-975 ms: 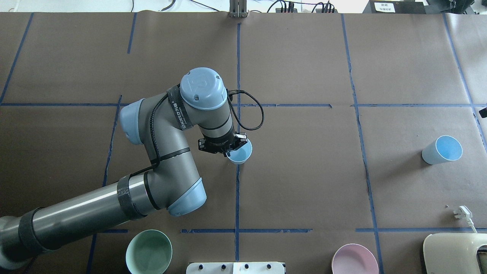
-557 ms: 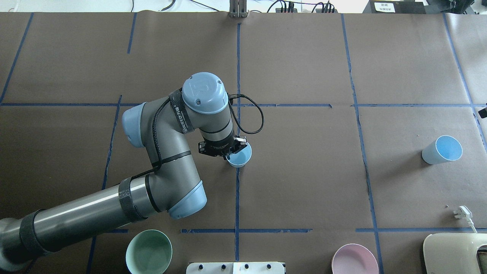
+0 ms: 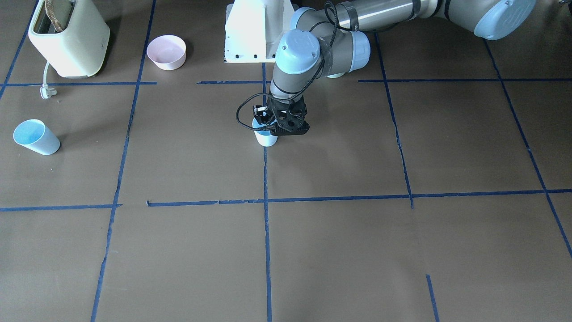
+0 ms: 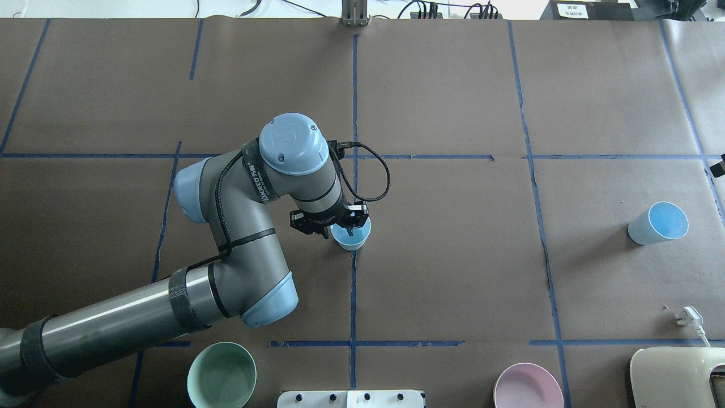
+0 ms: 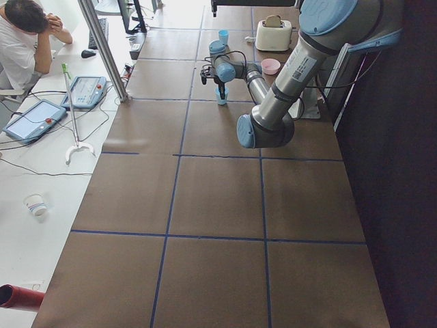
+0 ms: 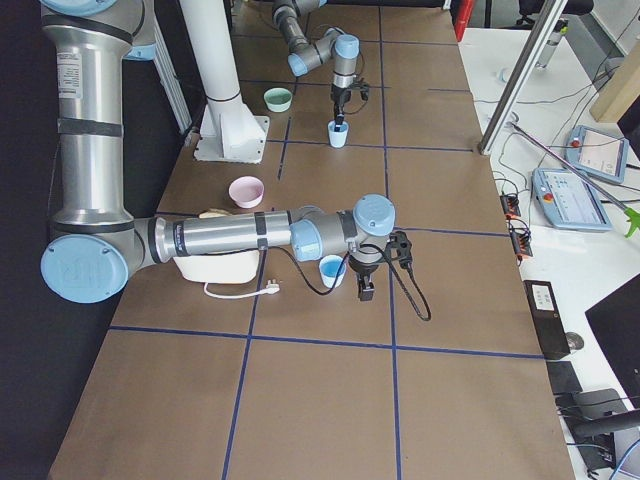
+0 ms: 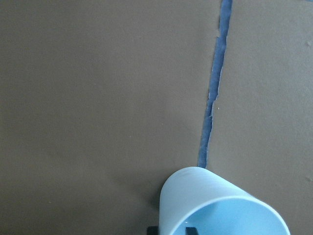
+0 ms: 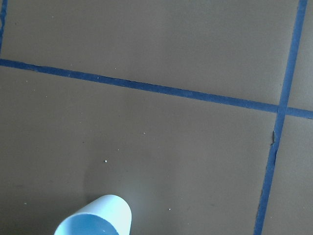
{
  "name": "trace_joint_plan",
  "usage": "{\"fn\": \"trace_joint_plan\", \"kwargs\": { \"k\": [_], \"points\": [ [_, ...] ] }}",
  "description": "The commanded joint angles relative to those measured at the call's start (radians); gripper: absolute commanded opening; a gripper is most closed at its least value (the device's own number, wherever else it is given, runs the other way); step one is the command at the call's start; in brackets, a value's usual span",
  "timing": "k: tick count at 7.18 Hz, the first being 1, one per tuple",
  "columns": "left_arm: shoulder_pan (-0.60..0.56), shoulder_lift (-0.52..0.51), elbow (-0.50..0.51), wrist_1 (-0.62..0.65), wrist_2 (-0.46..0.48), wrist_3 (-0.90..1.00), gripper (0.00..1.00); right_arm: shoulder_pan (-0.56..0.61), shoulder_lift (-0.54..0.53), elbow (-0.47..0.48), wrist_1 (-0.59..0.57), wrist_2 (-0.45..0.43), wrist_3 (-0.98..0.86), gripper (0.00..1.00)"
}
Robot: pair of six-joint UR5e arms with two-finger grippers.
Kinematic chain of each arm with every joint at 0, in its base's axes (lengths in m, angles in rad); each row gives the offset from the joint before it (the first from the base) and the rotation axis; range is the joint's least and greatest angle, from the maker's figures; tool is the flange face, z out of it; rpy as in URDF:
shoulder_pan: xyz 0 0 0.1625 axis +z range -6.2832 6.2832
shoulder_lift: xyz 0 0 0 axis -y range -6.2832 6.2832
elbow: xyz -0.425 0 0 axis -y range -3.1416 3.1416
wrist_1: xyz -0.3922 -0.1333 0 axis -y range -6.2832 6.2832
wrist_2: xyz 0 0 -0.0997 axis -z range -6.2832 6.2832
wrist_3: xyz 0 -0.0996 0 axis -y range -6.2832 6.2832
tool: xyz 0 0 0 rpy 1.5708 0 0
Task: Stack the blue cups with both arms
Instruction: 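Set the cup down, open the left gripper and lift away, then grasp the other light blue cup with the right gripper while the left arm withdraws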
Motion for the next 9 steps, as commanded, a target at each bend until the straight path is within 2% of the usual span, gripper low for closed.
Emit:
{"fn": "trace_joint_plan", "kwargs": {
  "k": [1, 3, 4, 6, 9],
  "points": [
    [-0.076, 0.048, -0.102, -0.031, 0.002, -0.004, 1.00, -0.019, -0.002, 0.006, 0.003, 0.003, 0.002, 1.00],
    [-0.162, 0.151, -0.286, 0.030, -0.010, -0.002, 1.00, -0.058, -0.015, 0.031, 0.003, 0.008, 0.033, 1.00],
    [-0.187, 0.149, -0.343, 0.133, -0.012, 0.009, 1.00, -0.086, -0.015, 0.031, 0.003, 0.000, 0.054, 1.00],
    [-0.235, 0.151, -0.345, 0.143, -0.016, 0.035, 1.00, -0.121, -0.018, 0.015, 0.001, -0.011, 0.056, 1.00],
    [-0.239, 0.149, -0.346, 0.143, -0.039, 0.038, 1.00, -0.163, -0.017, -0.026, 0.001, -0.011, 0.064, 1.00]
  ]
}}
